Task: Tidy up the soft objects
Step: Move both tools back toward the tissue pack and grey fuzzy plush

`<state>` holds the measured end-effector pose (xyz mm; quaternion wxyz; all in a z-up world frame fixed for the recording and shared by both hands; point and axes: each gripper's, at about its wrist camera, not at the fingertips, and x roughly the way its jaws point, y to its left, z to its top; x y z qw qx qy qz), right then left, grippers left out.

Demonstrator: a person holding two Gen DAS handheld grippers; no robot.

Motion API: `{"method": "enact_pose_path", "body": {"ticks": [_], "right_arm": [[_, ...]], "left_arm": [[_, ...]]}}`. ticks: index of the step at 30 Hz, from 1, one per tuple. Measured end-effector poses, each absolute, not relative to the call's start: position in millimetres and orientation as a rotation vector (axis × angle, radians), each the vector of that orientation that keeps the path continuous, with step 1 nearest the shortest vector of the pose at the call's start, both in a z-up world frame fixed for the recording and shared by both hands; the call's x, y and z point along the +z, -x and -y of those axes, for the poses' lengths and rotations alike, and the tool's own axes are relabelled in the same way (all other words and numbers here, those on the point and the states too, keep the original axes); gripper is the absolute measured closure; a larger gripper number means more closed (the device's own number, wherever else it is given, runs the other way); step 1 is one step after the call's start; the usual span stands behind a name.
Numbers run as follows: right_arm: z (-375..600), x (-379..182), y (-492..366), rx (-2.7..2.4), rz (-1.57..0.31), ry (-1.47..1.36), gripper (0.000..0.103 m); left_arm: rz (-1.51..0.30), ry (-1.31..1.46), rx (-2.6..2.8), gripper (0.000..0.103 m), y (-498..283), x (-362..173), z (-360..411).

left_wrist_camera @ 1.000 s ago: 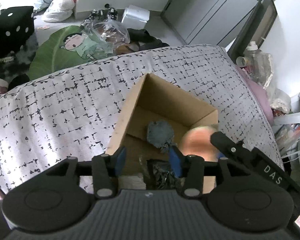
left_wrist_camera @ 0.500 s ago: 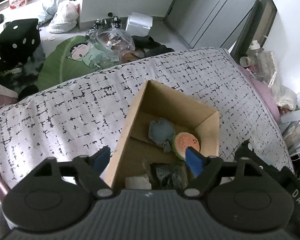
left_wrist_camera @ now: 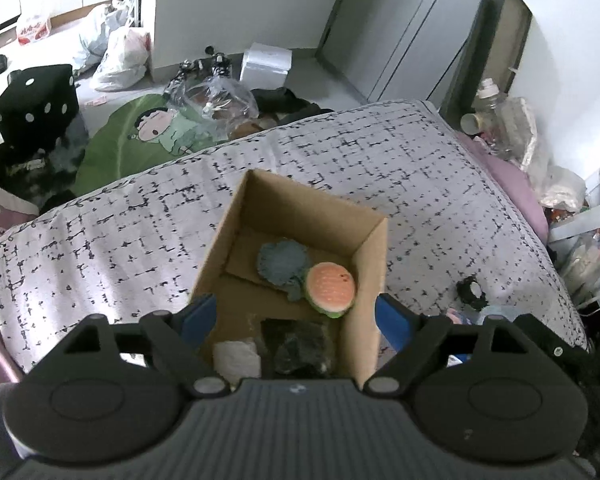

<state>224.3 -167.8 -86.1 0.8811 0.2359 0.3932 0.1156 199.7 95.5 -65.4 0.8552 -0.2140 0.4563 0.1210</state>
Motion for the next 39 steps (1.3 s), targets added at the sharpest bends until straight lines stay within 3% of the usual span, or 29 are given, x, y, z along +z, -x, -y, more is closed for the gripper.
{"method": "enact_pose_path", "body": {"ticks": [16,39], "right_arm": [[251.8,-88.6,-229.9,0.139,-0.835,-0.658,0.000],[350.8,-106.6,-249.2,-0.049,-0.825,-0.784,0.001]], "left_arm": [[-0.905,0.368,0.184,0.018,-213.5,-46.0,-29.3],[-0.904,0.359,0.035,0.019,-254.8,-58.0,53.0]]}}
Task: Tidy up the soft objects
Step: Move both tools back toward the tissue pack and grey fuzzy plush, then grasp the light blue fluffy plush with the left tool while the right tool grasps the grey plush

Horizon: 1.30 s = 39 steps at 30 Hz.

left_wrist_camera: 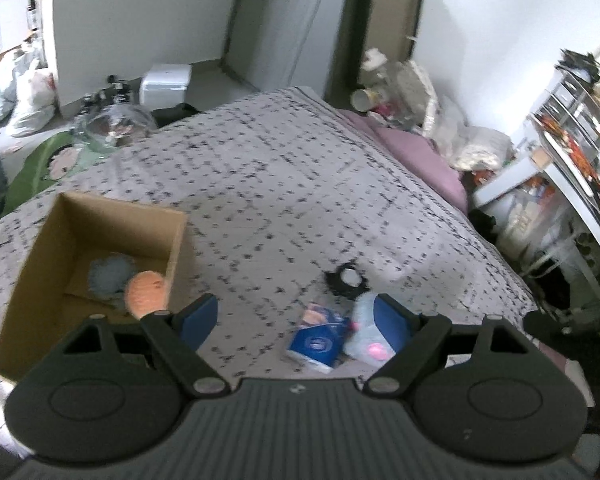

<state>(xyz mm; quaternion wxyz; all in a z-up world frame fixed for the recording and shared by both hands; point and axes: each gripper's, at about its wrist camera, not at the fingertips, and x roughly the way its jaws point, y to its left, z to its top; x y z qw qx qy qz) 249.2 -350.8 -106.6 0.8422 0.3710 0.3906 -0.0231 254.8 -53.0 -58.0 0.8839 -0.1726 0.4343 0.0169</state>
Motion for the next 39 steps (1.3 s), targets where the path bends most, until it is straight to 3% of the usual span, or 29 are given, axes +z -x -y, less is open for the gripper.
{"method": "enact_pose_path", "body": {"ticks": [6,13,18,22,39], "right_arm": [[366.7,-138.7,-256.7,-0.050,-0.892,-0.947,0.012],[373.8,-162.4,-264.5,-0.089,-0.940,-1.005,0.036],[388.4,-180.3,-268.5,-0.139,-0.959,-1.067,0.045],[398.0,-191.3,-272.2,-0.175,-0.976,-1.082,0.050],[392.0,-215.6,-291.9,-0.135,-1.059,-1.086,0.050]], "left_arm": [[-0.928,0.346,-0.031,0.025,-274.1,-66.2,86.5],[-0.994,0.329,-0.083,0.051,-295.2,-86.0,119.6],[-1.018,0.328,-0.105,0.060,-306.3,-98.8,138.6],[-1.038,0.312,-0.110,0.060,-316.4,-104.8,154.5],[-1.116,0.132,-0.021,0.056,-343.0,-149.8,182.6]]}}
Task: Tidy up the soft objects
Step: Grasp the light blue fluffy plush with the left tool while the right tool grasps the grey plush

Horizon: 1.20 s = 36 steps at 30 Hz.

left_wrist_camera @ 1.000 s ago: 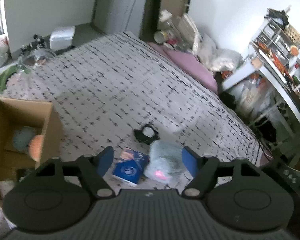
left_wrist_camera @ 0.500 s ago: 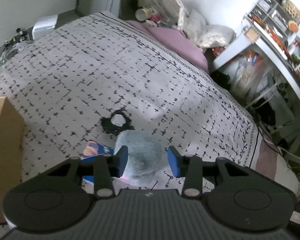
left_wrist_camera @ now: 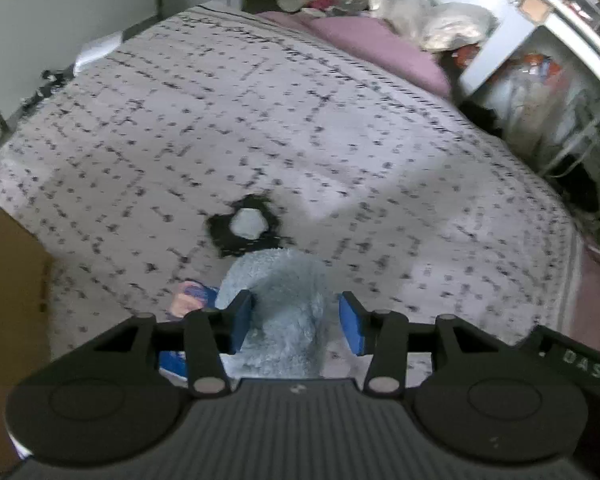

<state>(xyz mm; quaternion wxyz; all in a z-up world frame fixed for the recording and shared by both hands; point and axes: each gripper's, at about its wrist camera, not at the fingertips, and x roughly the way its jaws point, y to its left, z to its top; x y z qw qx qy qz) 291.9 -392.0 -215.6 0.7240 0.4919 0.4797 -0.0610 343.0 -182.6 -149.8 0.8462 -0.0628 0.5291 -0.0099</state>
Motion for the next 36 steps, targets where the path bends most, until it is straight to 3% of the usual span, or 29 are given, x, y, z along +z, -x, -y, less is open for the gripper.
{"method": "enact_pose_path", "body": {"ticks": [5,7,10,27,29,31,36], "right_arm": [[376.7,-215.4,-300.8,-0.097,-1.079,-1.060,0.049],[371.6,-215.2,-303.7,-0.081,-1.085,-1.056,0.049],[360.4,-213.8,-306.5,-0.053,-1.098,-1.046,0.048],[315.9,-197.4,-314.0,0.068,-1.103,-1.004,0.044],[312.2,-196.1,-313.3,0.070,-1.106,-0.984,0.048],[306.7,-194.3,-312.4,0.111,-1.096,-0.990,0.074],[289.7,-176.0,-306.9,0.158,-1.033,-0.905,0.081]], "left_arm": [[-1.148,0.212,0.053,0.057,-347.1,-157.6,154.1],[-1.149,0.257,0.062,0.068,-347.2,-159.8,143.6],[-1.141,0.335,0.047,0.073,-345.1,-159.9,129.7],[-1.138,0.526,-0.067,0.075,-326.4,-142.0,95.2],[-1.135,0.545,-0.068,0.075,-324.3,-139.7,88.1],[-1.136,0.576,-0.063,0.075,-322.1,-138.3,81.2],[-1.094,0.559,-0.043,0.075,-312.2,-126.0,74.7]]}}
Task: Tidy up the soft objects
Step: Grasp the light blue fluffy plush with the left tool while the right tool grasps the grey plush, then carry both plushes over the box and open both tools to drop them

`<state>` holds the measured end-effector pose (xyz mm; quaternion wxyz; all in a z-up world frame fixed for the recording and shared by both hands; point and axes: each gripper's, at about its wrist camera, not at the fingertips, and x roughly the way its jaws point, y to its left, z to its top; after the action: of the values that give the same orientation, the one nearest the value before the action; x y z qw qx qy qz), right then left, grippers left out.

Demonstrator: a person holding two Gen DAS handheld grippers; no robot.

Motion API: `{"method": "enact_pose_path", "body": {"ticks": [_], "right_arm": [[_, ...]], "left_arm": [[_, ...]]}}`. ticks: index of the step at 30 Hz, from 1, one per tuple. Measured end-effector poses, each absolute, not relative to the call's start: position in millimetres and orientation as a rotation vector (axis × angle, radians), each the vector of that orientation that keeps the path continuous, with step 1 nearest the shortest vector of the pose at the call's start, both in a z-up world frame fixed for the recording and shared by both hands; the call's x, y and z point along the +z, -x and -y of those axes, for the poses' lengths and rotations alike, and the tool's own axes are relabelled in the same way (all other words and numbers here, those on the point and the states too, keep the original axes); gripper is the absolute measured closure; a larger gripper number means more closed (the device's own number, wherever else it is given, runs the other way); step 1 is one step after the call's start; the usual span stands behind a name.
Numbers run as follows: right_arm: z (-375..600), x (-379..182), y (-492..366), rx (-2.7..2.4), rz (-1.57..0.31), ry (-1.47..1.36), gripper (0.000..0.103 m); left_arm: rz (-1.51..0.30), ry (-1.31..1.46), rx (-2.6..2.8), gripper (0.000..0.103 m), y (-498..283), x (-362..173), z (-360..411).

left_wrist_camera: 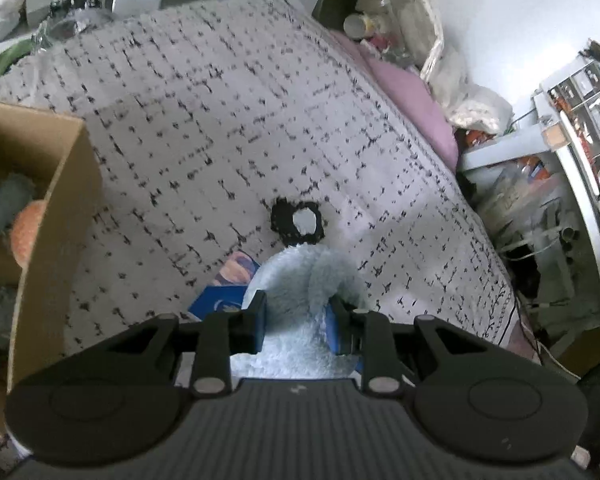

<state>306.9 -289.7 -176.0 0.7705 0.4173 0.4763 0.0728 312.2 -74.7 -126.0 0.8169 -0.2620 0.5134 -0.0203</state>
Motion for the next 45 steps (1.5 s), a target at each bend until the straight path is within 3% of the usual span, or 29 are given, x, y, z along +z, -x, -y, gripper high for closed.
{"method": "enact_pose_path", "body": {"ticks": [24,45], "right_arm": [[220.4,-136.9,-287.9,0.309,-0.917,-0.814,0.084],[149.5,-112.6,-276.6,0.441,-0.789,-0.766,0.083]], "left_arm": [[-0.945,0.520,0.029,0.075,-276.7,-83.0,13.6],[-0.852,0.659,-0.005,0.075,-254.5,-64.5,-78.6]]}}
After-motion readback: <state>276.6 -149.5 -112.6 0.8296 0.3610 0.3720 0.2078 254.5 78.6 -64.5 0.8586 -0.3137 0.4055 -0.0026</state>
